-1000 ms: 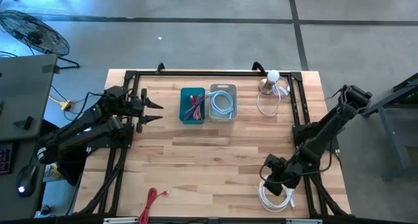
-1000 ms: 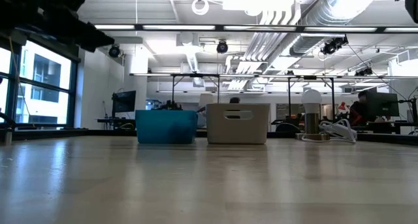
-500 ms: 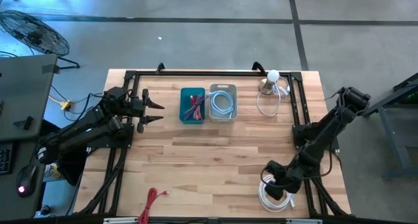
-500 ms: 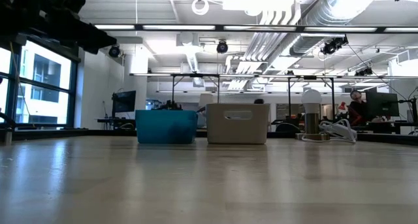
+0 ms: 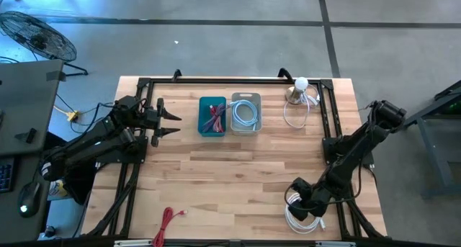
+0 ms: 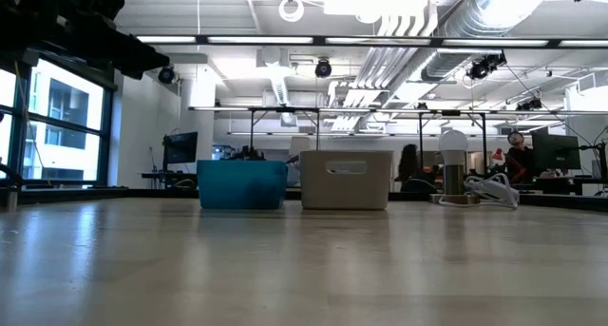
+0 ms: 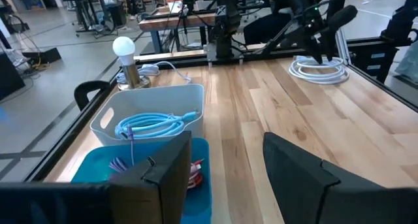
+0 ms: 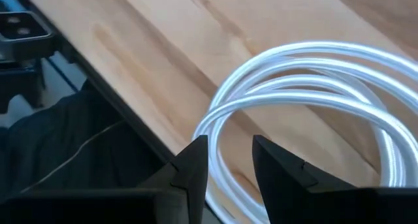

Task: Pick & Place USB Port
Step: Put the white HDMI into the white bin

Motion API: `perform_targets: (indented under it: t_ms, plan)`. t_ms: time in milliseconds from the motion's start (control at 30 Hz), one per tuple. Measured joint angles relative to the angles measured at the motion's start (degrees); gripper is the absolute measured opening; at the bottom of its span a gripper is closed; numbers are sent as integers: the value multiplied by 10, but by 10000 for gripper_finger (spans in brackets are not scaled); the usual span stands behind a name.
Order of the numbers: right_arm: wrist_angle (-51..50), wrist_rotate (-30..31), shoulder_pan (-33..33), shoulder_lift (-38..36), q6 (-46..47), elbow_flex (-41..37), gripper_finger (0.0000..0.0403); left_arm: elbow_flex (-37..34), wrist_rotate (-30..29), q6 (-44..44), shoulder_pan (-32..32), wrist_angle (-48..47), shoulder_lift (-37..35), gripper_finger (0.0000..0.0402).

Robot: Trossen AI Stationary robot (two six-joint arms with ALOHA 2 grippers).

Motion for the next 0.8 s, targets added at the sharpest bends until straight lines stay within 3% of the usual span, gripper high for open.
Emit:
perform_targets:
  t_ms: [800]
  plan:
    - [73,14,-6,40,-3,0,112,0,-2,2,0,-4,0,186]
